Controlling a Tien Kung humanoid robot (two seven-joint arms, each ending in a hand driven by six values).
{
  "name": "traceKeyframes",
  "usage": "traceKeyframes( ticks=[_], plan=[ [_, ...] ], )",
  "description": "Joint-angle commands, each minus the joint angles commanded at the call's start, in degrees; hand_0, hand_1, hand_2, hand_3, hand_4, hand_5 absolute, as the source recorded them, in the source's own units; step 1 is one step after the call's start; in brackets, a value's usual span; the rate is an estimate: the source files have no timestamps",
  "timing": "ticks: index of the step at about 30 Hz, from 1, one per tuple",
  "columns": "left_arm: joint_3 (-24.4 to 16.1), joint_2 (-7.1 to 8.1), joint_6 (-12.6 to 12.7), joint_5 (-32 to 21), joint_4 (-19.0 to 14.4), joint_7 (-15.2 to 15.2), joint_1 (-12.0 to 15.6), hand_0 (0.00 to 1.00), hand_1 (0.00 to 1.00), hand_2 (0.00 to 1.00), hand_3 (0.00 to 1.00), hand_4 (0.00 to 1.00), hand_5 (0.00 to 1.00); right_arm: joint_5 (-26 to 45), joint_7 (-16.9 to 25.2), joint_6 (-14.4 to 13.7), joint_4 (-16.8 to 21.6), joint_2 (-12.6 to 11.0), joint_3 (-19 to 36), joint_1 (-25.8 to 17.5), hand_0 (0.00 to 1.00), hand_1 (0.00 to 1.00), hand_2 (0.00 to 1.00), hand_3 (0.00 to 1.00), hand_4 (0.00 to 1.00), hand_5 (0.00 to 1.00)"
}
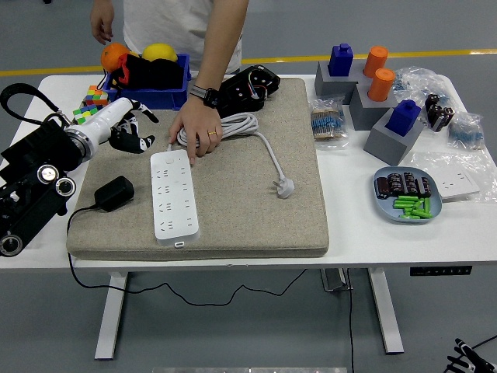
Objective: Press the white button,pick up the black plug,place it near the board,insert it into the board
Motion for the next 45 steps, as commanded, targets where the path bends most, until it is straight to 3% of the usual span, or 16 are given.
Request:
traceKeyframes(
  ticks=[3,4,10,11,16,17,29,45],
  plan=[
    [-4.41,0.24,0.48,0.57,-0.08,-3.21,3.45,0.385,0.561,0.482,0.629,0.741,0.002,0.16,0.05,0.02,0.12,0.05,-0.29,0.00,0.726,0.610,0.556,0.671,0.738,0.500],
    [-5.46,0.31,0.42,0.68,0.06,-3.81,4.31,0.736,0.780,0.683,0.621,0.816,0.004,0.19,0.05,0.03,0.15,0.05,-0.42,0.00,0.726,0.610,0.556,0.671,0.739,0.501],
    [-9.62,0.35,-1.62,1.51,1.15,-5.67,9.14,0.736,0.780,0.683,0.621,0.816,0.004,0.08,0.01,0.00,0.13,-0.02,-0.75,-0.10,0.726,0.610,0.556,0.671,0.739,0.501],
    [-10.09,0.27,-2.13,1.68,1.21,-5.73,9.96,0.827,0.887,0.785,0.527,0.935,0.081,0.07,-0.01,0.00,0.12,-0.04,-0.85,-0.15,0.726,0.609,0.556,0.672,0.739,0.502],
    [-11.43,-0.68,-3.99,2.29,0.97,-5.23,12.61,0.827,0.887,0.785,0.527,0.935,0.081,0.05,-0.08,0.05,0.06,-0.09,-1.21,-0.22,0.726,0.609,0.556,0.672,0.739,0.502],
    [-11.52,-0.75,-4.13,2.34,1.01,-5.22,12.77,0.867,0.924,0.838,0.400,0.976,0.043,0.06,-0.09,0.05,0.07,-0.11,-1.33,-0.20,0.726,0.610,0.556,0.672,0.739,0.502],
    [-12.96,-0.06,-5.84,4.02,1.42,-3.64,14.06,0.856,0.883,0.817,0.450,0.969,0.002,0.23,-0.10,0.01,0.10,-0.29,-1.89,-0.10,0.726,0.610,0.556,0.672,0.739,0.502],
    [-9.90,-0.22,-5.63,3.00,3.91,-3.71,13.03,0.832,0.843,0.779,0.449,0.971,0.002,0.28,-0.14,0.07,0.10,-0.13,-1.88,-0.28,0.726,0.610,0.556,0.672,0.739,0.502]
  ],
)
